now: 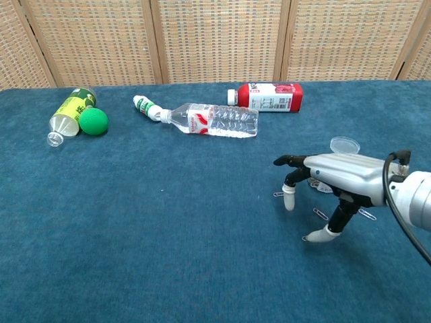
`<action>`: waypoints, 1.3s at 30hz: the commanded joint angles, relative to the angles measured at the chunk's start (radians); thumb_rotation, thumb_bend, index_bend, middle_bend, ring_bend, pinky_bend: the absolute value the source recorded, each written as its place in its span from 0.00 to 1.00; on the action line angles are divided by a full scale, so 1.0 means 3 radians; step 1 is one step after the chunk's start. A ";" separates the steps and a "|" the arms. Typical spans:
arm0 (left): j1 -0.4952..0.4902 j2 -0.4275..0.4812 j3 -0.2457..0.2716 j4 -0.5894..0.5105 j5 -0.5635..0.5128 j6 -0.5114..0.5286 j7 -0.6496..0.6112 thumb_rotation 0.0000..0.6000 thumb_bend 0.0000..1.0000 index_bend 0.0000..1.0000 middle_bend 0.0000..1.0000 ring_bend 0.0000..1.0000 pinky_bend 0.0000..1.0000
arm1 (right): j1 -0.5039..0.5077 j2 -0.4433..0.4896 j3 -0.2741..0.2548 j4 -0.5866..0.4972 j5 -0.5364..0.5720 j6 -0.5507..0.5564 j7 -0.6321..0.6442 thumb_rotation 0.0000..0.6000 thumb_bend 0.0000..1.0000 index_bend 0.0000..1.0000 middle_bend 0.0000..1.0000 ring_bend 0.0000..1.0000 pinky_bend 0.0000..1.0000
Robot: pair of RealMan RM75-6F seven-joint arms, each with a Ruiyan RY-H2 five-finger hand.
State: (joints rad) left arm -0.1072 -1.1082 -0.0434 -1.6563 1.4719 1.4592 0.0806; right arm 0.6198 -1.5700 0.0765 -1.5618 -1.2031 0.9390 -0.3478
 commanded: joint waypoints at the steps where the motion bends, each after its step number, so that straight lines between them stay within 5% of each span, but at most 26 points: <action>1: -0.0003 -0.0003 -0.0001 0.0002 -0.0005 -0.0006 0.0001 1.00 0.00 0.00 0.00 0.00 0.00 | 0.0007 -0.0042 -0.0015 0.0046 0.0011 -0.0003 -0.0033 1.00 0.08 0.47 0.00 0.00 0.04; 7: -0.0005 -0.0007 -0.0001 0.0004 -0.0008 -0.0011 0.0008 1.00 0.00 0.00 0.00 0.00 0.00 | 0.0005 -0.0100 -0.0038 0.0128 -0.0005 0.0006 -0.0028 1.00 0.11 0.50 0.00 0.00 0.04; 17: -0.0007 -0.0009 -0.0001 0.0008 -0.0011 -0.0017 0.0012 1.00 0.00 0.00 0.00 0.00 0.00 | 0.0010 -0.0117 -0.0043 0.0190 -0.0016 -0.0006 -0.0001 1.00 0.31 0.51 0.00 0.00 0.04; 39: -0.0010 -0.0012 0.0001 0.0011 -0.0015 -0.0026 0.0008 1.00 0.00 0.00 0.00 0.00 0.00 | 0.0020 -0.0122 -0.0110 0.0262 -0.0002 -0.0085 -0.0062 1.00 0.32 0.51 0.00 0.00 0.04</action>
State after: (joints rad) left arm -0.1102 -1.1118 -0.0431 -1.6531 1.4675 1.4516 0.0831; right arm 0.6254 -1.6075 0.0442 -1.4825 -1.2038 0.9141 -0.3658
